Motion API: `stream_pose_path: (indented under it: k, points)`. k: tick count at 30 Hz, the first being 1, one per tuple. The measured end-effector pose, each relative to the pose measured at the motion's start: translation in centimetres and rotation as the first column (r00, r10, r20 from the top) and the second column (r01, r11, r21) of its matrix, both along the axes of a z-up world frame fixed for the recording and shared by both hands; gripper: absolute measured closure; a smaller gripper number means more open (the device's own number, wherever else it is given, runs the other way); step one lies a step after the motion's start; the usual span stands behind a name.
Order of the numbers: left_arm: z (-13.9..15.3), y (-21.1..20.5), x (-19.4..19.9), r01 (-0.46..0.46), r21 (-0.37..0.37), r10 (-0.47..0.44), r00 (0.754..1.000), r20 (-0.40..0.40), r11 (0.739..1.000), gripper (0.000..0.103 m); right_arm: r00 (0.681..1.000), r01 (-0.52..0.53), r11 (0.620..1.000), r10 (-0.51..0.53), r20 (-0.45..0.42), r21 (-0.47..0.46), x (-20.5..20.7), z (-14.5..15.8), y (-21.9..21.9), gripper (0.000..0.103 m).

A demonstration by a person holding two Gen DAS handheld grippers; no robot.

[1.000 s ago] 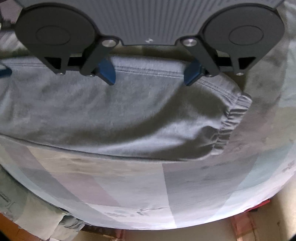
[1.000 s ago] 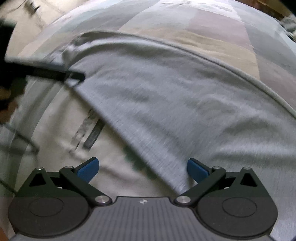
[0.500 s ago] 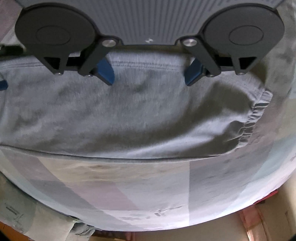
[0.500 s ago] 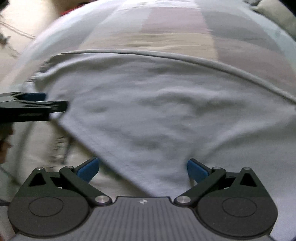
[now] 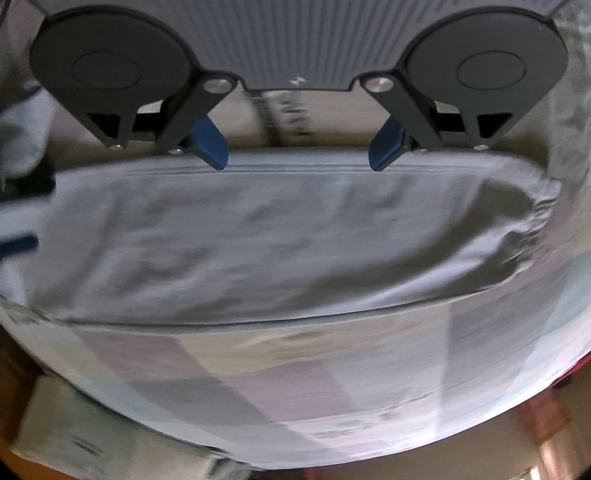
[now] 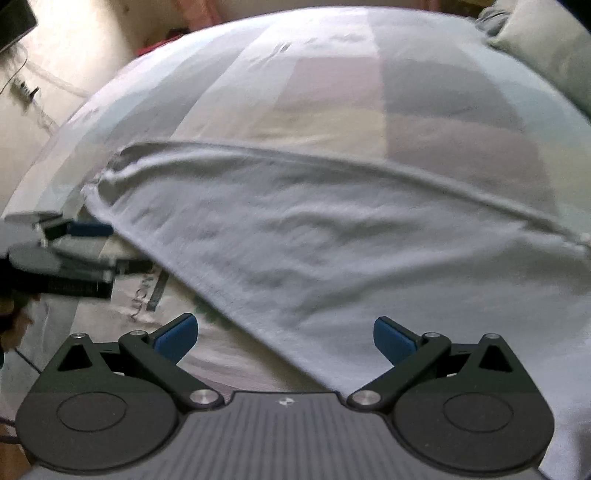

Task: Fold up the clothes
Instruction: 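Press the folded grey sweatpants flat with both open grippers, then move the left gripper to the bunched grey hoodie and grasp its edge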

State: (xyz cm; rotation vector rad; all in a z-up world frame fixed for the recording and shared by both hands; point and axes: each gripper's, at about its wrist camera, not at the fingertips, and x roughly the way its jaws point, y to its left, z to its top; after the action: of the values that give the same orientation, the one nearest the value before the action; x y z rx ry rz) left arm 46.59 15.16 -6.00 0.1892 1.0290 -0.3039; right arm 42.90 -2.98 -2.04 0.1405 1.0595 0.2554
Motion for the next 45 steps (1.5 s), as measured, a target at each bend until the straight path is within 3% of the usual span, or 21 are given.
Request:
stream_pose_path:
  k: [6,13,20,24,26,30,32,35,41,45]
  points:
    - [0.3,-5.7,-0.5,0.104,-0.044,-0.105,0.994,-0.024,0.994,0.019,0.987,0.138,0.99,-0.137,0.083,-0.003,-2.6,3.6,-6.0,0.0]
    - [1.9,-10.4,-2.5,0.153,-0.019,-0.153,0.988,0.0,0.988,0.019,0.932,0.327,0.945,-0.322,0.167,0.0,-6.6,4.3,-15.3,0.0]
    - [2.0,-13.7,-4.0,0.039,-0.042,-0.039,0.999,-0.012,0.998,0.019,0.924,0.364,0.924,-0.374,0.079,0.118,-4.5,-1.5,-25.4,0.0]
    - [1.8,-15.8,-4.7,0.022,-0.045,-0.024,0.999,-0.036,0.999,0.019,0.923,0.373,0.908,-0.384,0.021,0.189,-3.1,-5.0,-30.8,0.0]
    - [1.6,-16.7,-4.9,0.013,-0.03,-0.014,0.999,-0.044,0.999,0.019,0.939,0.338,0.927,-0.344,0.009,0.165,-2.6,-7.1,-32.2,0.002]
    - [1.4,-17.5,-5.5,-0.02,-0.025,0.019,0.998,-0.058,0.999,0.019,0.969,0.243,0.962,-0.247,0.017,0.126,-2.9,-6.5,-32.6,0.012]
    - [1.4,-17.6,-5.9,-0.038,-0.021,0.036,0.997,-0.064,0.999,0.019,0.976,0.216,0.972,-0.218,0.013,0.095,-3.2,-5.5,-32.5,0.01]
    - [1.1,-17.4,-6.7,-0.06,-0.018,0.058,0.994,-0.088,0.998,0.019,0.981,0.19,0.98,-0.192,0.03,0.057,-4.9,-3.3,-31.7,0.0]
    - [-0.3,-17.7,-9.3,-0.009,0.017,0.011,0.993,-0.116,1.0,0.019,0.998,0.057,0.997,-0.059,0.028,0.058,-9.9,-1.0,-28.6,0.0]
    - [-1.0,-17.7,-11.2,0.028,0.029,-0.024,0.992,-0.12,0.999,0.019,0.998,-0.067,0.994,0.067,-0.006,0.081,-13.4,-0.4,-24.2,0.0]
